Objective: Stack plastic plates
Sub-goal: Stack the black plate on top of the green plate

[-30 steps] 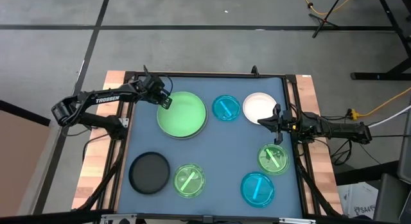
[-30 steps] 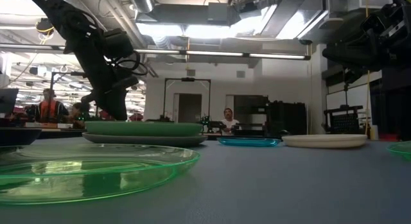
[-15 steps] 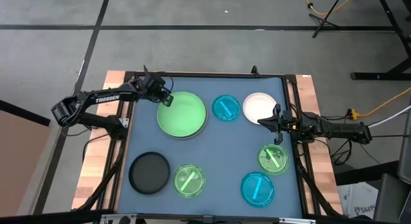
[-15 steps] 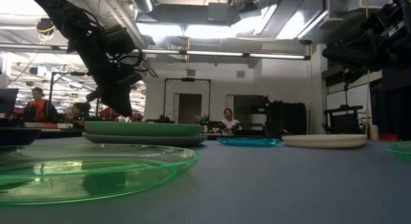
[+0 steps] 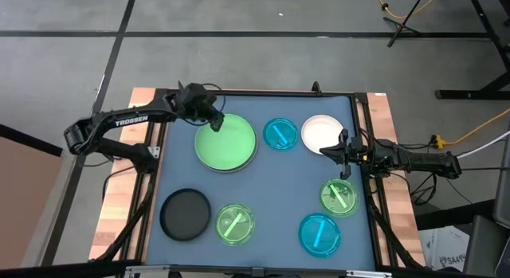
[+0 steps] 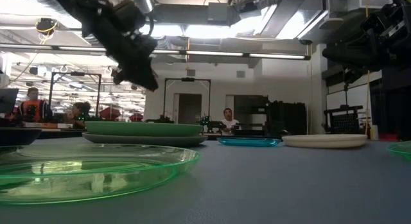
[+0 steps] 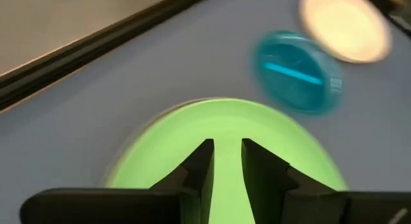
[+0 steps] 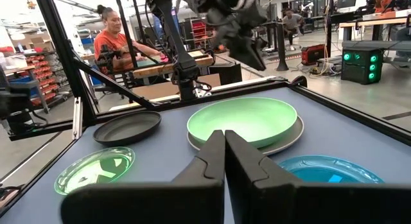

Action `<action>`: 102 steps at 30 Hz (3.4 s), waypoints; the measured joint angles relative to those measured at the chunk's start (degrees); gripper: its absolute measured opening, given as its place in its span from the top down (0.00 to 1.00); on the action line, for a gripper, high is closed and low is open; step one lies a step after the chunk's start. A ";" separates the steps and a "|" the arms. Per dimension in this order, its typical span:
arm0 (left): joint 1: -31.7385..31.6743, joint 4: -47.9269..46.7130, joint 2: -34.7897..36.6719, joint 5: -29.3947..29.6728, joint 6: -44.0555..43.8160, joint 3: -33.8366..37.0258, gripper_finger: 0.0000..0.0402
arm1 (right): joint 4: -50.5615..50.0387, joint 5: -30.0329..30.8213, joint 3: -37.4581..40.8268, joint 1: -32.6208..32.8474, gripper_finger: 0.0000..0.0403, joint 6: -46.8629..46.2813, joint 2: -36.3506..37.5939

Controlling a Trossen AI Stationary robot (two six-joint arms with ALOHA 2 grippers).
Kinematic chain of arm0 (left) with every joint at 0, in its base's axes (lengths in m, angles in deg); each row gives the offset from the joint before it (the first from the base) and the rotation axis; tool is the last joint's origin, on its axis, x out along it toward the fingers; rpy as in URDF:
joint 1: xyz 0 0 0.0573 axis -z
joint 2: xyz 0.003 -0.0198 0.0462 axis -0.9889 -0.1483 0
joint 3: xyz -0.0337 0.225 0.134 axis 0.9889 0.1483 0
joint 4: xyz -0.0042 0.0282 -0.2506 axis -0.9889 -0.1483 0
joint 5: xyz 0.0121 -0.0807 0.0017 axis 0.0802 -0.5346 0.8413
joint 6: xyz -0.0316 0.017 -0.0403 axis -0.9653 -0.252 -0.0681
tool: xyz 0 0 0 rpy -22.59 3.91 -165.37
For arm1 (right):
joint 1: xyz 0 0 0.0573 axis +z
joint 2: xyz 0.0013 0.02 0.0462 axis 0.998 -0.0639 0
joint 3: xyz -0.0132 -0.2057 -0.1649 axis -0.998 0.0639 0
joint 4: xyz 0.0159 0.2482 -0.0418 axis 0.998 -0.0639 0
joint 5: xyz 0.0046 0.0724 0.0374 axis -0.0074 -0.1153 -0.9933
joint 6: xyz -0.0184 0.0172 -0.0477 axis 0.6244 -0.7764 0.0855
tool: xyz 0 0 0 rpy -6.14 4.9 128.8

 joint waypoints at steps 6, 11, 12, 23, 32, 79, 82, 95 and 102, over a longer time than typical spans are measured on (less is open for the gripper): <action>10.36 -1.16 0.00 -0.02 0.17 -2.65 0.82 | 0.00 0.00 0.00 0.00 1.00 0.01 0.01; 19.68 -6.56 0.02 -0.03 0.11 -3.96 0.82 | 0.00 0.02 0.00 0.00 1.00 0.00 0.00; 21.52 -8.03 0.02 -0.04 0.10 -4.09 0.82 | 0.00 0.00 0.00 0.00 1.00 0.00 0.02; 40.14 -30.69 0.02 -0.05 -8.23 -4.11 0.82 | 0.00 0.00 0.00 0.00 1.00 0.00 0.02; 48.72 -40.43 0.02 0.86 -16.32 -4.08 0.82 | 0.00 0.00 0.00 0.00 1.00 0.00 0.02; 52.52 -25.20 0.00 -0.89 -21.67 13.36 0.82 | -0.02 0.00 0.00 0.00 1.00 0.00 0.02; 52.52 -22.27 0.00 -1.00 -23.64 14.78 0.82 | -0.02 0.00 0.00 0.00 1.00 0.00 0.02; 52.52 -19.77 0.02 -1.09 -24.28 16.48 0.86 | -0.02 0.00 0.00 0.00 1.00 0.00 0.02; 52.50 -19.71 0.20 -1.34 -24.27 16.42 0.96 | -0.02 0.00 0.00 0.00 1.00 0.00 0.02</action>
